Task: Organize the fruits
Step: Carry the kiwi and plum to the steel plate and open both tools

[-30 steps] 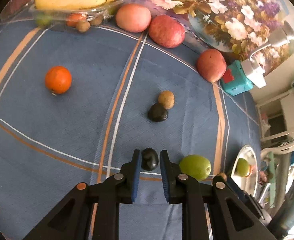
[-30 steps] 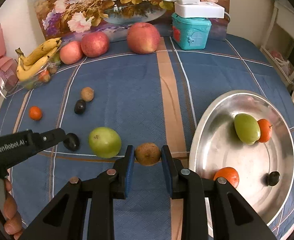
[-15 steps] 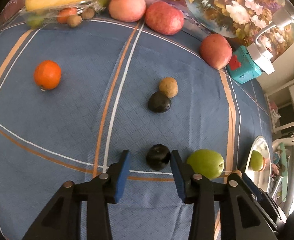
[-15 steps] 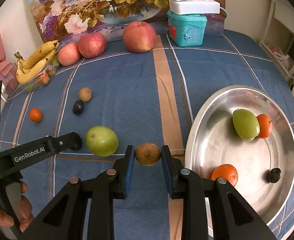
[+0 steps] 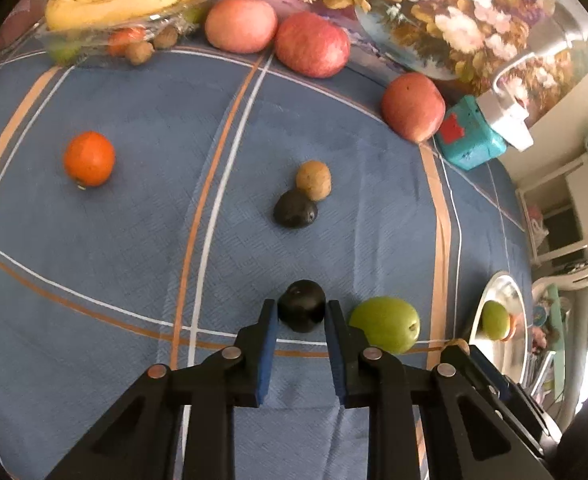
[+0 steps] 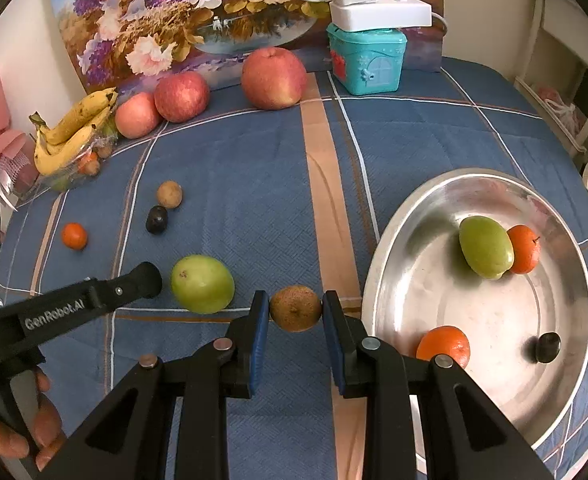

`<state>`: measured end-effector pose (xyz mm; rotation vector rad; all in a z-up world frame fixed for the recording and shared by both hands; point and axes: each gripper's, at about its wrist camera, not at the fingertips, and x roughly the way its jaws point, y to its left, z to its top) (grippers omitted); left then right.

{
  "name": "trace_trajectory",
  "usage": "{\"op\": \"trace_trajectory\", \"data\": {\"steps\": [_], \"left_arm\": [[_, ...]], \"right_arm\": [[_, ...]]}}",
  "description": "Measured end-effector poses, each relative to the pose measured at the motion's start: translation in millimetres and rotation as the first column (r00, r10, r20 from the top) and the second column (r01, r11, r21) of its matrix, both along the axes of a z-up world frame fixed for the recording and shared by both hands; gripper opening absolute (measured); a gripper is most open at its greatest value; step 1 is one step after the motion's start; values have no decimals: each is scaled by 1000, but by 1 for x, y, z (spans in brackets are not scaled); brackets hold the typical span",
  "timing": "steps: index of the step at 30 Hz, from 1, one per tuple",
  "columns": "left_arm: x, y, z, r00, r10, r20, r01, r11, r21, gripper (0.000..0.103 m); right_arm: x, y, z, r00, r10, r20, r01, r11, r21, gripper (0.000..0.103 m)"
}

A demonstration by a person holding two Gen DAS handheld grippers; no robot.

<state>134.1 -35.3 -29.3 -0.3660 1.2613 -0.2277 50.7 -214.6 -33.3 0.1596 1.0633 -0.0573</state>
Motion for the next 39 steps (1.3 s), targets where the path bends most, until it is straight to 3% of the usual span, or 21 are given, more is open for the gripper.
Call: {"op": "trace_trajectory", "data": {"steps": [11,23,27,32,39], "left_arm": [[-1,17,24,997,76,33,-77,997,19,25],[-5,3,47,995,70,78,-73,996,45,25],[-12,-14,59,995,18,96,-23,998,51,25],[-23,-55,72,989,-80,123,73,996,60,25],[-51,-134,72,949,-291,118,286,957,52,25]], "right_arm": [[4,4,23,998,-46,36,44,998,52,28],[1,-14,42,996,-49,73,48,999,8,28],[-7,-44,46,992,-102,77,102,995,6,28],[-24,-100,42,969,-241,47,243,970,-27,28],[-49,-158,40,926,-376,35,377,926,-15,28]]}}
